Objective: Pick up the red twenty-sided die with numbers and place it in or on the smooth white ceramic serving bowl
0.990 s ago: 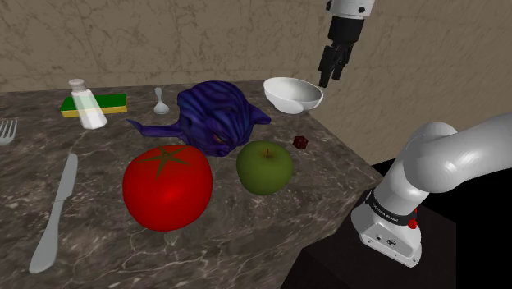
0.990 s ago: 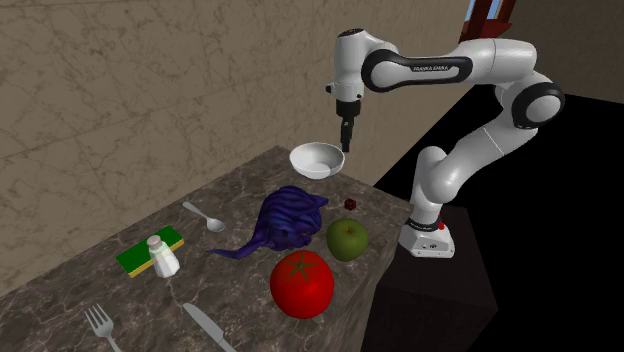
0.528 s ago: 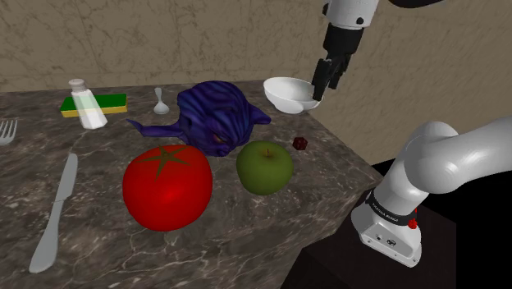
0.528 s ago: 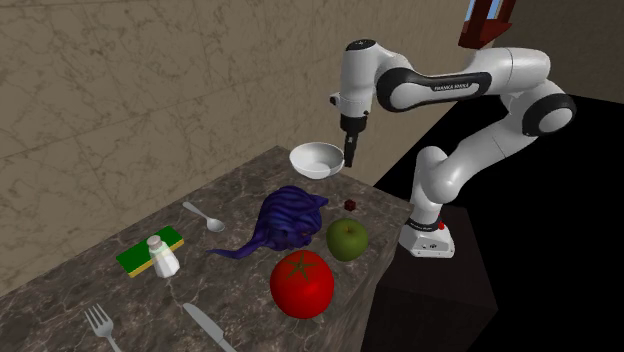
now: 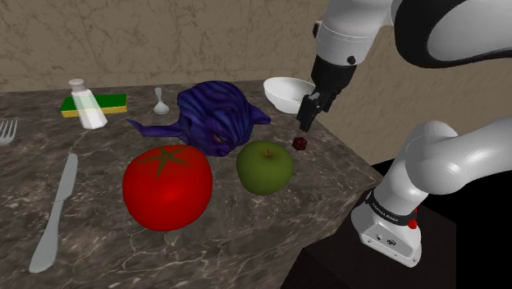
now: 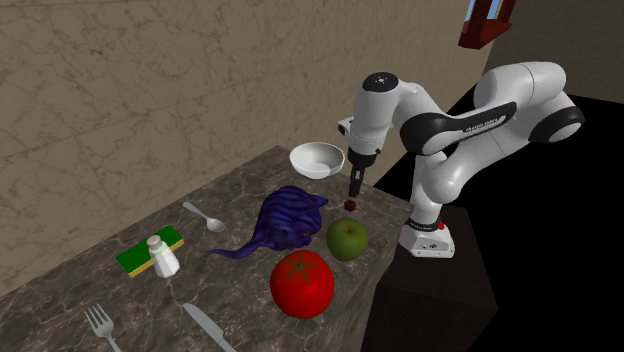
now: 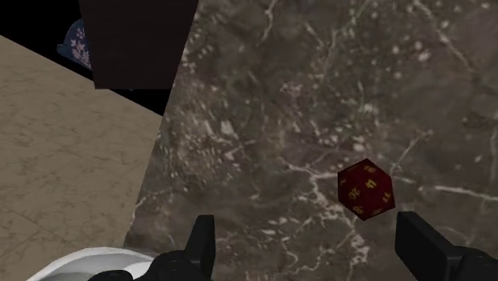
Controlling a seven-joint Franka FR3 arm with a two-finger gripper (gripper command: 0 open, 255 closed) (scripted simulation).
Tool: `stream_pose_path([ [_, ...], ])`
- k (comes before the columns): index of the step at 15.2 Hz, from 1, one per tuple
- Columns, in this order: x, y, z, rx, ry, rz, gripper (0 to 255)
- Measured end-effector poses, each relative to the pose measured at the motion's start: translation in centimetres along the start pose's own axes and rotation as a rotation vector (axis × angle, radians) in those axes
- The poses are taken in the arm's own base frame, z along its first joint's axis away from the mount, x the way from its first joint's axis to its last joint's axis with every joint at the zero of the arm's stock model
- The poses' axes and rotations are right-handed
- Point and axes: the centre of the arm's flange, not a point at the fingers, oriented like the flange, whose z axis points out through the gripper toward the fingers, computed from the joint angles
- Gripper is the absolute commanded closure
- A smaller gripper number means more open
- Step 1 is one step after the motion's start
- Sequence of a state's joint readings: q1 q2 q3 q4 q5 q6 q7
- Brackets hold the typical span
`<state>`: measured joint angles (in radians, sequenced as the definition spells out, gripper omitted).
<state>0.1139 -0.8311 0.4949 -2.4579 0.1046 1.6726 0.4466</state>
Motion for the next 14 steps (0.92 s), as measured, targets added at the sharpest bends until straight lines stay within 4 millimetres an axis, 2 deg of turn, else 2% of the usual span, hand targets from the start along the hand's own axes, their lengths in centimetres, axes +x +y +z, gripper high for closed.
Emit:
stream_pose_path([
  [2, -0.9, -3.2, 0.5, -0.034, 0.022, 0.004, 0],
  [4, -1.6, -5.1, 0.7, -0.054, 0.035, 0.008, 0],
  [11, -1.8, -5.6, 4.1, -0.061, 0.040, 0.009, 0],
  [14, -1.8, -5.5, 4.5, -0.061, 0.040, 0.010, 0],
])
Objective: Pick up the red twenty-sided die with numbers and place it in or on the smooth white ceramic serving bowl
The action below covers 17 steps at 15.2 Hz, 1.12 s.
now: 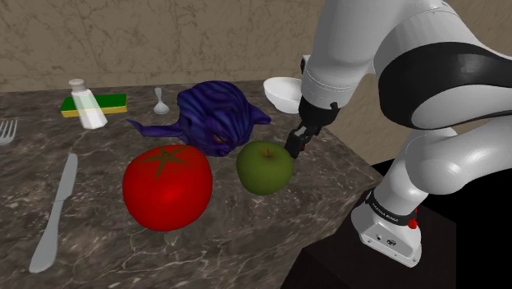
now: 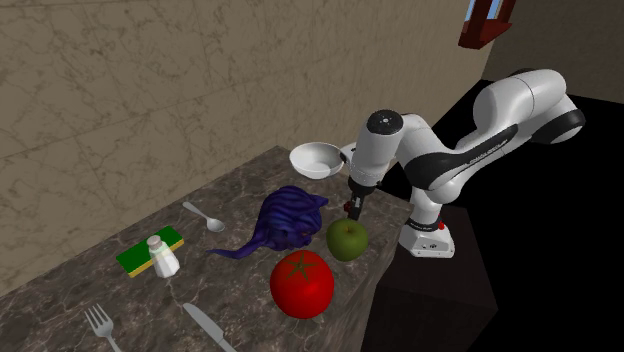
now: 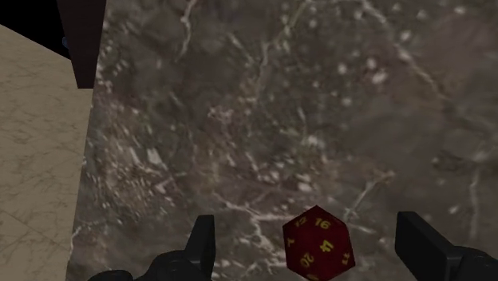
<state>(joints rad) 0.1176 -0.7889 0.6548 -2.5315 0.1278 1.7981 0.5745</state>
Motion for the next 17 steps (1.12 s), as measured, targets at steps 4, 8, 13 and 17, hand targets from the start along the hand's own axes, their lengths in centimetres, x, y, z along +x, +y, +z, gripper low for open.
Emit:
stream_pose_path([
  [4, 0.0, 0.0, 0.0, 0.000, 0.000, 0.000, 255],
  [8, 0.0, 0.0, 0.0, 0.000, 0.000, 0.000, 255],
  [13, 0.0, 0.0, 0.0, 0.000, 0.000, 0.000, 255],
  [17, 0.1, 0.3, -1.0, 0.000, 0.000, 0.000, 255],
])
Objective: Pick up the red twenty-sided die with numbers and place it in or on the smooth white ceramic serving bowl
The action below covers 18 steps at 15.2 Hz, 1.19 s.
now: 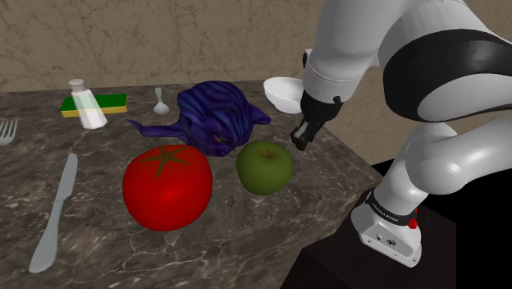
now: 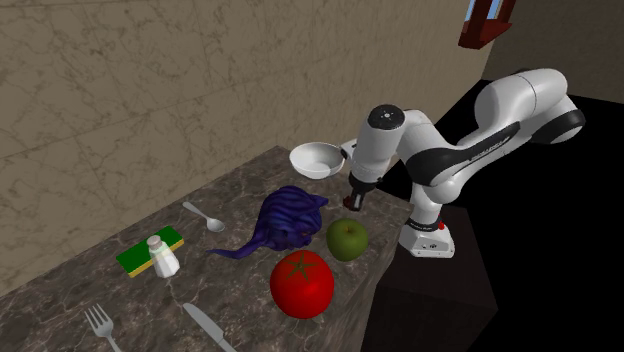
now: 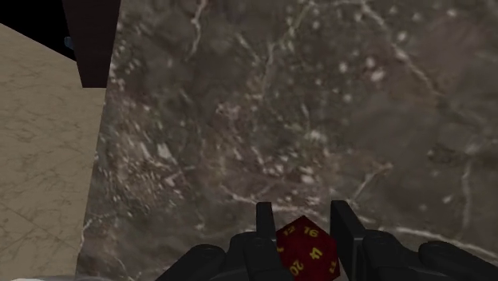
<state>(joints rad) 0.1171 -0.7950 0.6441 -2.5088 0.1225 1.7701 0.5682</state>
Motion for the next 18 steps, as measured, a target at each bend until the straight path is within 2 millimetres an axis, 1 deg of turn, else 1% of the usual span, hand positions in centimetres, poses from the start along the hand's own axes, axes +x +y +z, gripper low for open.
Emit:
stream_pose_path([
  [12, 1.0, 1.8, -5.6, 0.000, 0.000, 0.000, 255],
  [14, 1.1, 2.1, -7.0, 0.000, 0.000, 0.000, 255],
  [18, 1.4, 2.8, -8.8, 0.000, 0.000, 0.000, 255],
])
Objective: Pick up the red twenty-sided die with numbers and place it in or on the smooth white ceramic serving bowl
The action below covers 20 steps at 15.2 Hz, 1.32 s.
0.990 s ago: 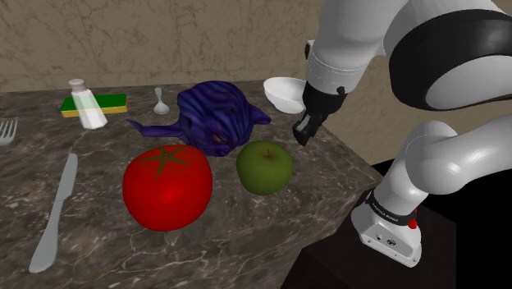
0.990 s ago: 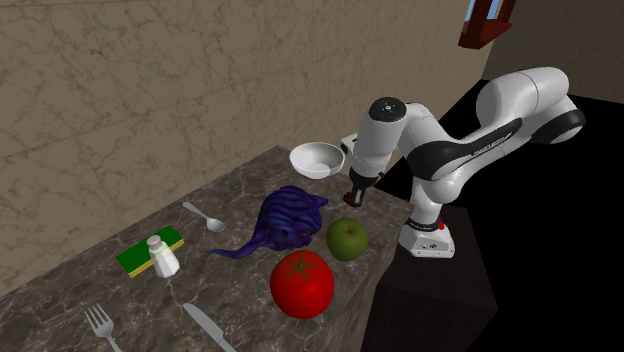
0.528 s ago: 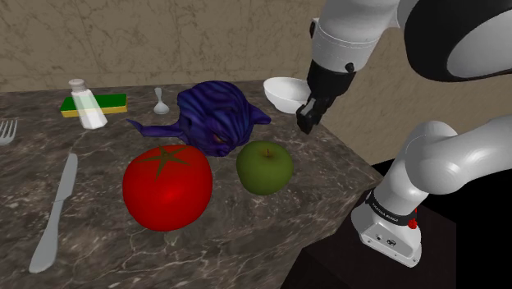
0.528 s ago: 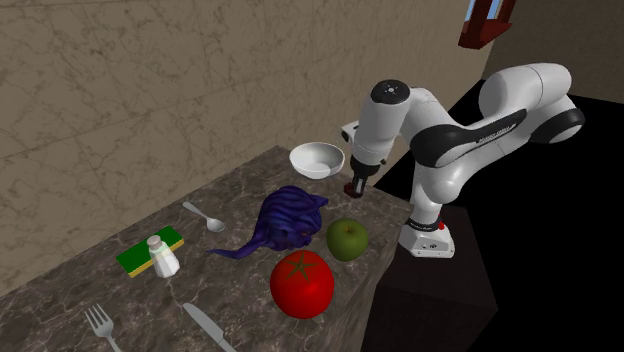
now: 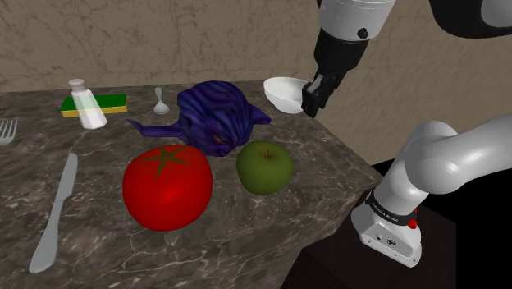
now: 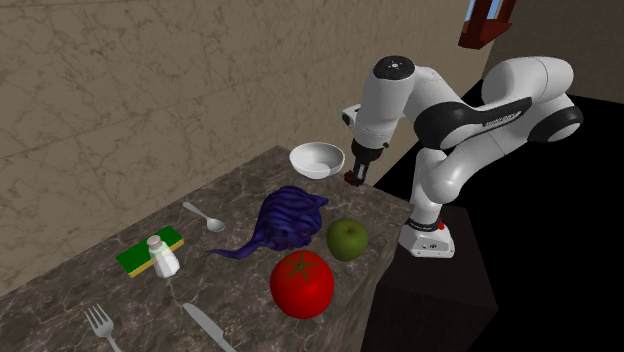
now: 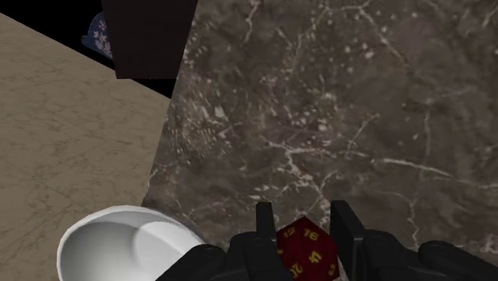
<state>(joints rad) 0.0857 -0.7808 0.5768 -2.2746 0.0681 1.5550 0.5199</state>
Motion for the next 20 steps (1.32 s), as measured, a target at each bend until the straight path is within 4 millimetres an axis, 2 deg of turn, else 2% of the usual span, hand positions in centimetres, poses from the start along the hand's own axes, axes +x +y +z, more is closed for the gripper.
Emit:
stream_pose_path([
  [6, 0.5, 0.9, -3.1, 0.000, 0.000, 0.000, 255],
  [10, 3.1, 3.6, -2.1, 0.000, 0.000, 0.001, 255],
  [12, 4.8, 5.7, -1.6, 0.000, -0.001, 0.001, 255],
  [13, 4.8, 5.7, -1.5, 0.000, -0.001, 0.001, 0],
  [14, 4.8, 5.7, -1.6, 0.000, -0.001, 0.001, 0],
  [16, 6.2, 6.0, -0.6, 0.030, -0.014, 0.003, 0],
  [20, 11.1, 6.8, 1.9, 0.120, -0.054, 0.011, 0],
])
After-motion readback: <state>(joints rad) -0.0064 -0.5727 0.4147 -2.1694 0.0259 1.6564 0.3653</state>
